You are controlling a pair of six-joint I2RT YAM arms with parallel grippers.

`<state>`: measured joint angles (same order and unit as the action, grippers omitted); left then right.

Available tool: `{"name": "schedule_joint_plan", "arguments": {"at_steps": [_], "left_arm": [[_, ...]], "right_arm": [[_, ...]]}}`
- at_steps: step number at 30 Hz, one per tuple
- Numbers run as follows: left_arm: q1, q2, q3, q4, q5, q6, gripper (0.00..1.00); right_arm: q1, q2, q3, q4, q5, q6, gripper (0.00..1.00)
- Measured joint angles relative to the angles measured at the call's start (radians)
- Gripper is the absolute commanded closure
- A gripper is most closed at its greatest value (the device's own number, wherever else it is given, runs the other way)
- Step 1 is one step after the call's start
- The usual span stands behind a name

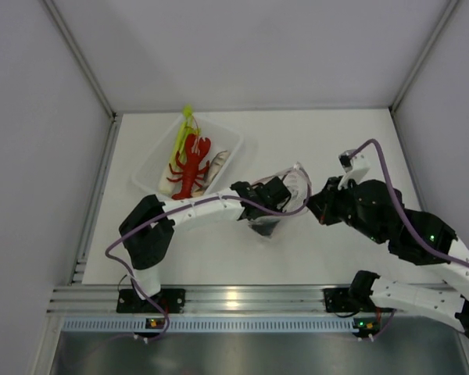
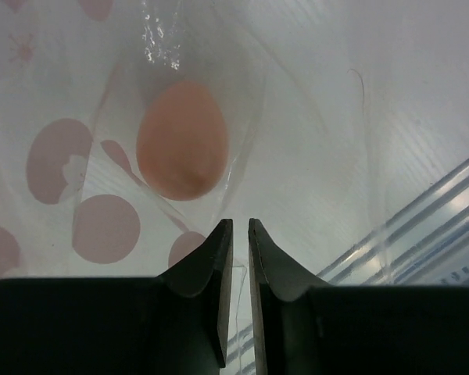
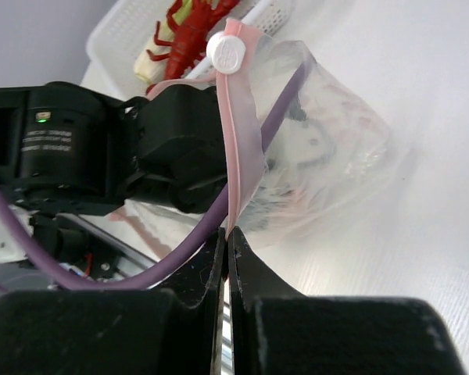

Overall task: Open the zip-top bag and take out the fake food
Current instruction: Pick up the food from the zipper food storage bag.

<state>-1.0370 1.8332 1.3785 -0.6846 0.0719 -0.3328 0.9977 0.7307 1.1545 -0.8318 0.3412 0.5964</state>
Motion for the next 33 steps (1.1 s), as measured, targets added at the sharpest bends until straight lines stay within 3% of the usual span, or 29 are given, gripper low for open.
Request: {"name": "schedule_joint_plan", "arguments": {"at_steps": [2,5,9,19,33], "left_arm": [[0.002,-0.005,0.009,-0.029,-0.009,-0.002,0.79],[0.007,-0.001,0.045,-0.056,-0.049,-0.002,0.64],[0.009,0.048,0.136,-0.069,-0.131,-0.007,0.60],[0.017,0.150,0.193,-0.066,-0.325,0.026,0.55],[0.075,0.219,0.192,-0.013,-0.293,0.057,0.41]], "right_arm": [[-0.015,0.047,0.013,0.000,0.016,-0.014,1.00],[-0.094,0.113,0.006,0.010,-0.008,-0.039,1.00],[-0.206,0.149,-0.052,0.034,-0.073,-0.064,1.00],[-0.280,0.129,-0.112,0.038,-0.180,-0.115,1.00],[-0.283,0.121,-0.136,0.039,-0.235,-0.133,1.00]]}}
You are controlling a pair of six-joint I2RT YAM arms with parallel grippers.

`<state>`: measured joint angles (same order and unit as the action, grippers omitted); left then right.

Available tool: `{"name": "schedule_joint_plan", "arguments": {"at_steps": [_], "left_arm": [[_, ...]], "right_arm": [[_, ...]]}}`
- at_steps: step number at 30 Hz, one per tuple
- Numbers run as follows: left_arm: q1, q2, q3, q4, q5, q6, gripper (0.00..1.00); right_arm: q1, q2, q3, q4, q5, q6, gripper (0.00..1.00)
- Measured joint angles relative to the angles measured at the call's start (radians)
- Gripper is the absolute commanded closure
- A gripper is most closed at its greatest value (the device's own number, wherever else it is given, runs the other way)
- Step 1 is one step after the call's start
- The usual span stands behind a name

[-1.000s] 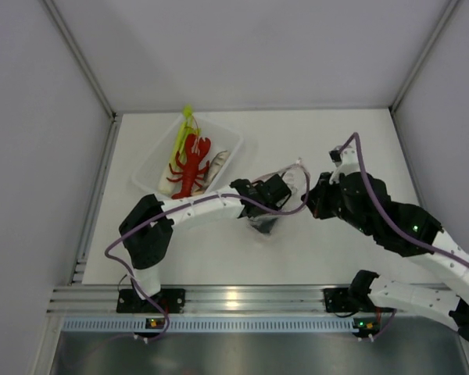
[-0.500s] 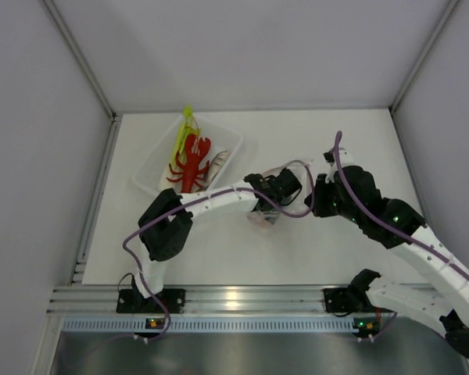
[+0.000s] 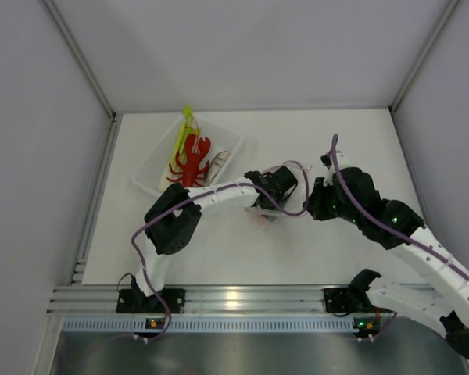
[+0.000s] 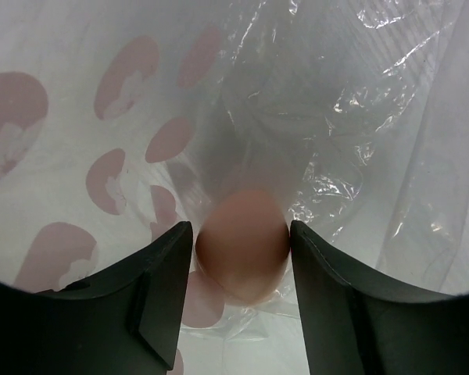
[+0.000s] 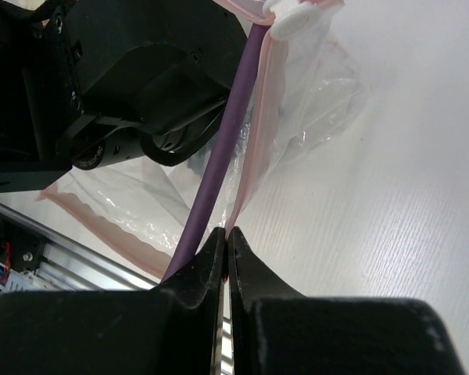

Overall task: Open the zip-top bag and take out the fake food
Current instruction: Pick up the food from the zipper food storage bag.

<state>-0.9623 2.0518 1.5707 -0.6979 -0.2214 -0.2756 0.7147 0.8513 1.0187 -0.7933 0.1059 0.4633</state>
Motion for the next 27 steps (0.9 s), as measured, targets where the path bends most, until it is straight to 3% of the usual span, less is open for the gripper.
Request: {"name": "schedule_joint_plan", "arguments": {"at_steps": [10,13,14,17,21,27], "left_arm": [[0.017,0.019,-0.018,0.026,0.083,0.005,0.38],[0.019,0.019,-0.025,0.027,0.098,0.000,0.58],[0.019,0.019,-0.025,0.027,0.102,-0.002,0.75],[0.020,0.018,-0.026,0.032,0.113,-0.010,0.90],[0.021,0.012,-0.035,0.040,0.131,-0.015,1.00],[0.020,-0.023,-0.070,0.060,0.153,-0.039,1.00]], "right_arm": [[0.000,-0.007,-0.011,0.000,-0.003,0.000,1.00],[0.000,-0.007,-0.011,0.000,-0.005,0.000,1.00],[0.000,-0.007,-0.011,0.000,-0.007,0.000,1.00],[0.000,-0.007,-0.011,0.000,-0.011,-0.001,1.00],[0.000,-0.005,-0.011,0.001,-0.013,-0.001,1.00],[-0.002,-0.002,-0.011,0.017,-0.032,-0.014,1.00]]}}
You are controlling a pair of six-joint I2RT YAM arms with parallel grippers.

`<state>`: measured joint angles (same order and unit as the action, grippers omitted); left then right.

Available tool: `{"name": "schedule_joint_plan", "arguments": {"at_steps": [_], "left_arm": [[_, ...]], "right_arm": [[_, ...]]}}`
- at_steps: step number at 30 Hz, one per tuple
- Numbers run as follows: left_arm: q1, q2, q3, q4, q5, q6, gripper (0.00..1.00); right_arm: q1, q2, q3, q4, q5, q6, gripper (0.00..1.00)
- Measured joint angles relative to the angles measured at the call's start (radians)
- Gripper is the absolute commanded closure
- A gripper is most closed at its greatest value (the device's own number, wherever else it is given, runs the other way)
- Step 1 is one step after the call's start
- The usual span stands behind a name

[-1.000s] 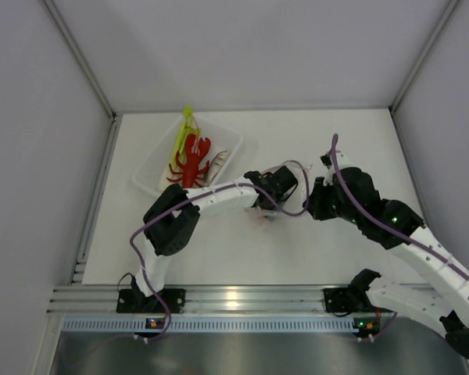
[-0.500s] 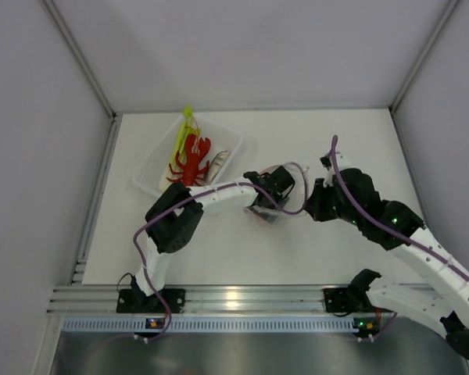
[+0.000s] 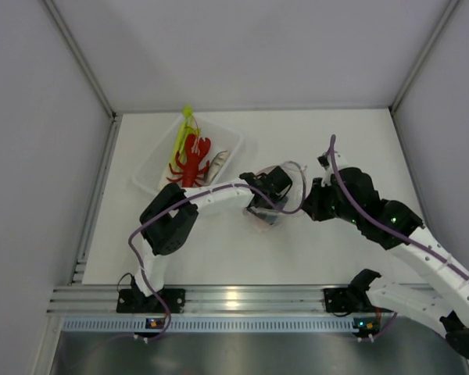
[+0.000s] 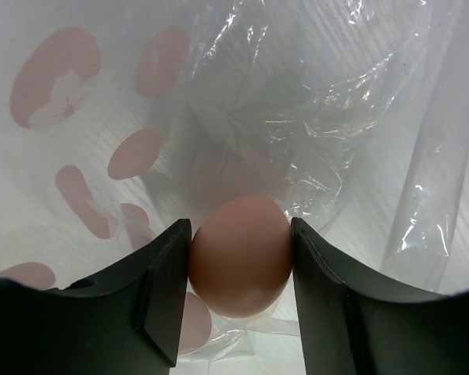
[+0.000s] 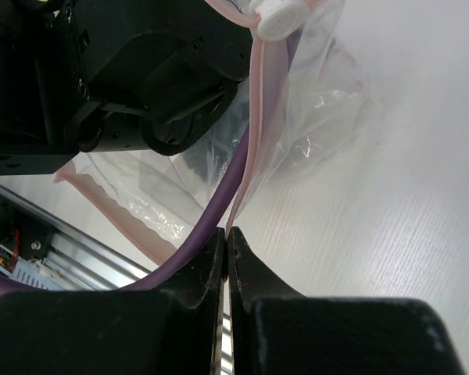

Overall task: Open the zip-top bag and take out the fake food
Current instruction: Pick up the food from the zipper food storage bag.

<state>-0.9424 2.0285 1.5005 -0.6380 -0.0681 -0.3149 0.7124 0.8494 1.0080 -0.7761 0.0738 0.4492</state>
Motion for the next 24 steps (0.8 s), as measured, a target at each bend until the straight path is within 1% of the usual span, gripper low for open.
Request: {"name": "schedule_joint_plan", "arguments": {"at_steps": [9,13,18,24], "left_arm": [[-0.009,-0.105,-0.053,0.034,-0.013,-0.059,1.00],[-0.028,-0.136,-0.053,0.050,-0.026,-0.065,1.00],[-0.063,-0.150,-0.056,0.059,-0.032,-0.065,1.00],[-0.100,-0.162,-0.098,0.073,-0.046,-0.056,1.00]], "right_arm": [[0.000,0.056,0.008,0.045,-0.095,-0.026,1.00],[0.000,0.061,0.008,0.057,-0.102,-0.031,1.00],[0.000,0.061,0.036,0.048,-0.056,-0.037,1.00],[-0.001,0.074,0.143,0.023,0.050,-0.055,1.00]]}}
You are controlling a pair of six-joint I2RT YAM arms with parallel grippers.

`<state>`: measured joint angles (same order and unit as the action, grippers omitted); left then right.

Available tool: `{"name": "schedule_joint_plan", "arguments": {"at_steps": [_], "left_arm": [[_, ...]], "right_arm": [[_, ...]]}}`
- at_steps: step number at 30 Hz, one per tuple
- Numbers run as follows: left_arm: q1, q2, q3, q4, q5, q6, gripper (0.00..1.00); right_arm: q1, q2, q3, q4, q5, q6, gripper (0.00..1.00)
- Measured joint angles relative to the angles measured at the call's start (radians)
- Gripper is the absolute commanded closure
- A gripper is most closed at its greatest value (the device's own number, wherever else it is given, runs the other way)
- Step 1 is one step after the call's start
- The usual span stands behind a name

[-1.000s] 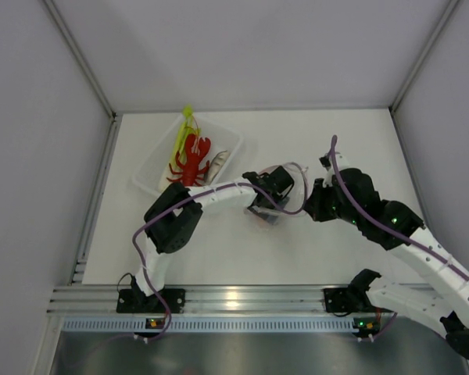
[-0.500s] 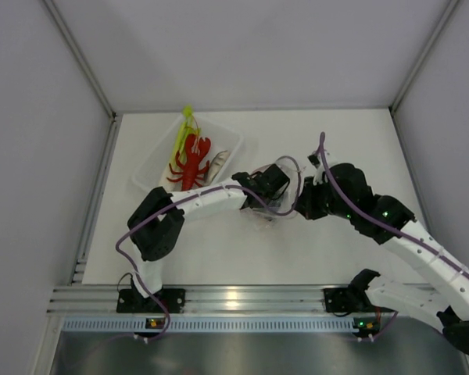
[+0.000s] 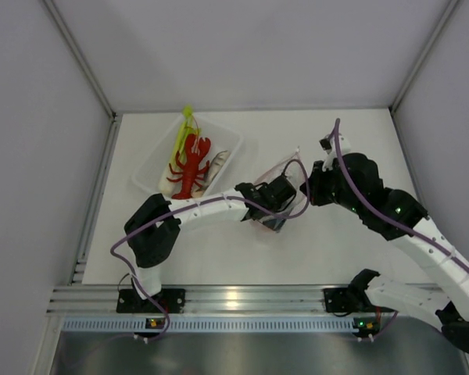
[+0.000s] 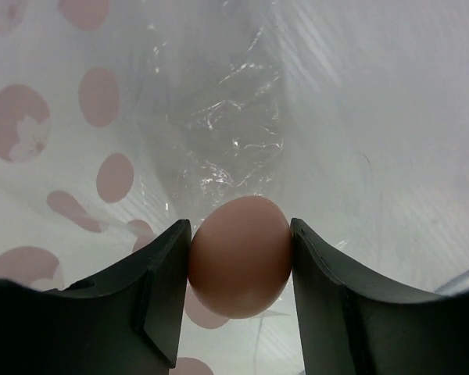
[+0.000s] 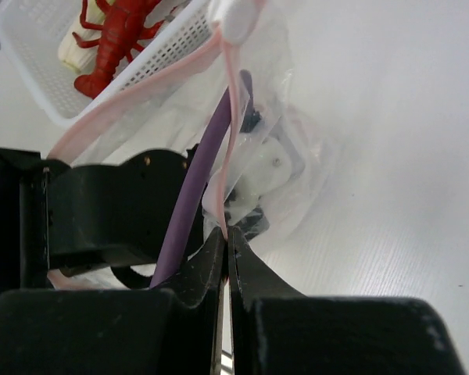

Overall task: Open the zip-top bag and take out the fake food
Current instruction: Pick up the food from the zipper food storage bag.

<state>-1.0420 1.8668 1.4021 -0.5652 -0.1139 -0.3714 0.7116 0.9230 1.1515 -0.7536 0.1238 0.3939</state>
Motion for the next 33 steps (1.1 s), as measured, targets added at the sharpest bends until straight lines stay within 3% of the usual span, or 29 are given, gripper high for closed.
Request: {"name": "schedule_joint_plan", "arguments": {"at_steps": [14,26,33], "left_arm": [[-0.042,-0.061,-0.094,0.023,-0.055,0.023,1.00],[-0.059,-0.111,-0.118,0.028,-0.252,0.004,1.00],[-0.061,-0.117,-0.117,0.036,-0.299,-0.047,1.00]], "right_arm": [[-0.027,0.173,0.122,-0.095,0.089,-0.100,1.00],[-0.029,0.240,0.126,-0.111,0.182,-0.132,1.00],[-0.029,0.234,0.111,-0.087,0.170,-0.129,1.00]]}}
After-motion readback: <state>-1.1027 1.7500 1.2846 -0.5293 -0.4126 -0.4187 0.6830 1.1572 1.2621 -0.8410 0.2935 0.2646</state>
